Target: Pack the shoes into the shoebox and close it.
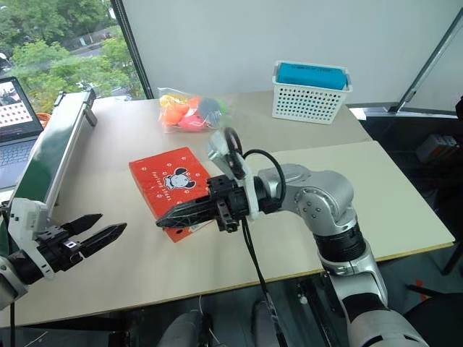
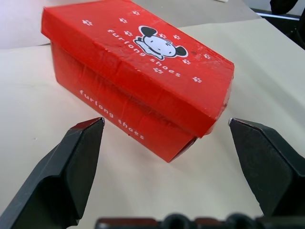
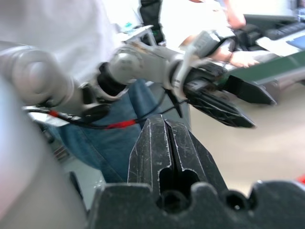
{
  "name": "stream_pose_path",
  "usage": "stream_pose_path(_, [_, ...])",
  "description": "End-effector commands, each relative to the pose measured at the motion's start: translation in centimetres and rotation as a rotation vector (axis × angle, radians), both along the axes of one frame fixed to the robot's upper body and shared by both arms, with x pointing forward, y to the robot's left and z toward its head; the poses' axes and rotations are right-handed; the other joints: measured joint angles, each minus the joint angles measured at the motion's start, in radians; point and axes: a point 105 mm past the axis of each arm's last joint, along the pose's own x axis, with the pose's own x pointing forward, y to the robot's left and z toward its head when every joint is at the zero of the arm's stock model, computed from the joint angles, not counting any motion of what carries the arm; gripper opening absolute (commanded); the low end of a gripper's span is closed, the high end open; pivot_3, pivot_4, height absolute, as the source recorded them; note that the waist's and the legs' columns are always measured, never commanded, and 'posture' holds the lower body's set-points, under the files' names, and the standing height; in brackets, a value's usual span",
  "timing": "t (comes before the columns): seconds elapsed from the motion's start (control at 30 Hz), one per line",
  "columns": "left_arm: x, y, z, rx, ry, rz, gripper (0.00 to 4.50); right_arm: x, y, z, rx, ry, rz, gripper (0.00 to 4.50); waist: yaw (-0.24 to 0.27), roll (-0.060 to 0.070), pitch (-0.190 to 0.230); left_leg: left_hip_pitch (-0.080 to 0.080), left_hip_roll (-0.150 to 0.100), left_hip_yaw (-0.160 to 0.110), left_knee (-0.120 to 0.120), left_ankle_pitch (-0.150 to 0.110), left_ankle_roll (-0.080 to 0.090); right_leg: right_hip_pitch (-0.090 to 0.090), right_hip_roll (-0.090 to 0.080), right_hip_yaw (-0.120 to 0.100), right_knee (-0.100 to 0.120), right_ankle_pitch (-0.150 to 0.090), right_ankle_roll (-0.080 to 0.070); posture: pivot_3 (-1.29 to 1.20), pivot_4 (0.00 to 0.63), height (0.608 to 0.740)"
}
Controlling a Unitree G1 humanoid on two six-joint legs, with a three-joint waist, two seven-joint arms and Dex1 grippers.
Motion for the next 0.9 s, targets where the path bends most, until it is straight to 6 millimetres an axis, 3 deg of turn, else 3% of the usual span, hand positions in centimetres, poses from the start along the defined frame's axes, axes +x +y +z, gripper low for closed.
stream_pose_path(0.03, [0.0,-0.2,0.5,0.010,-0.021,-0.009,4.50,5.6,1.2,0.0,-0.014,-0.038,-0.293,0.02,0.001,0.000,0.000,0.000,0.000,0.000,0.000,0.001,-0.001,0.000,0.001,0.000,0.000,0.000,-0.001,0.00,0.150,0.740])
stream_pose_path(0.2, [-0.1,-0.4,0.3,0.005,-0.018,-0.011,4.50,8.2,3.5,-1.4,-0.031,-0.032,-0.386,0.02,0.002,0.000,0.000,-0.001,0.000,0.000,-0.001,0.001,-0.003,-0.001,0.000,0.000,0.000,0.000,-0.001,0.00,0.150,0.740])
stream_pose_path(0.27, [0.0,-0.5,0.1,0.003,-0.016,-0.015,4.50,9.4,5.4,-4.6,-0.138,-0.070,-0.427,0.02,0.002,0.000,0.000,-0.002,0.000,0.000,-0.001,0.001,-0.004,-0.001,-0.001,-0.001,0.000,0.001,-0.001,0.00,0.150,0.740])
stream_pose_path(0.37, [0.1,-0.8,0.0,0.004,-0.018,-0.018,4.50,9.5,7.0,-8.7,-0.280,-0.142,-0.401,0.02,0.000,0.000,0.000,-0.001,0.000,0.000,0.000,0.001,-0.004,-0.001,-0.001,0.000,0.000,0.001,-0.001,0.00,0.150,0.740])
stream_pose_path(0.57, [0.8,-1.3,0.1,0.003,-0.047,-0.016,4.50,9.9,6.1,-15.0,-0.529,-0.245,-0.386,0.02,-0.001,-0.001,-0.001,0.002,0.000,0.000,-0.001,0.001,-0.005,0.001,-0.001,0.000,0.000,0.001,-0.002,0.00,0.150,0.740])
stream_pose_path(0.67, [1.1,-1.4,0.2,-0.002,-0.059,-0.013,4.50,10.0,6.1,-14.8,-0.512,-0.258,-0.375,0.02,-0.001,-0.001,-0.002,0.010,0.000,0.000,-0.002,0.000,-0.005,0.008,-0.001,0.000,0.000,0.001,-0.002,0.00,0.150,0.740])
stream_pose_path(0.77, [1.5,-1.4,0.4,-0.019,-0.083,0.002,4.50,10.7,5.9,-12.9,-0.443,-0.244,-0.419,0.02,0.002,0.000,-0.002,0.015,0.001,-0.003,-0.003,0.000,-0.005,0.014,-0.001,-0.002,0.000,-0.001,-0.003,0.00,0.150,0.740])
stream_pose_path(0.87, [2.1,-1.1,0.6,-0.043,-0.115,0.043,4.50,11.8,4.8,-7.4,-0.235,-0.140,-0.497,0.02,0.008,0.000,-0.002,0.014,0.001,-0.005,-0.003,0.001,-0.006,0.014,-0.001,-0.004,0.000,-0.001,-0.004,0.00,0.150,0.740])
stream_pose_path(0.9, [2.2,-1.0,0.6,-0.050,-0.122,0.055,4.50,12.1,3.6,-4.6,-0.117,-0.063,-0.532,0.02,0.011,0.000,-0.002,0.012,0.000,-0.005,-0.003,0.001,-0.006,0.013,-0.001,-0.004,0.000,-0.001,-0.004,0.00,0.150,0.740])
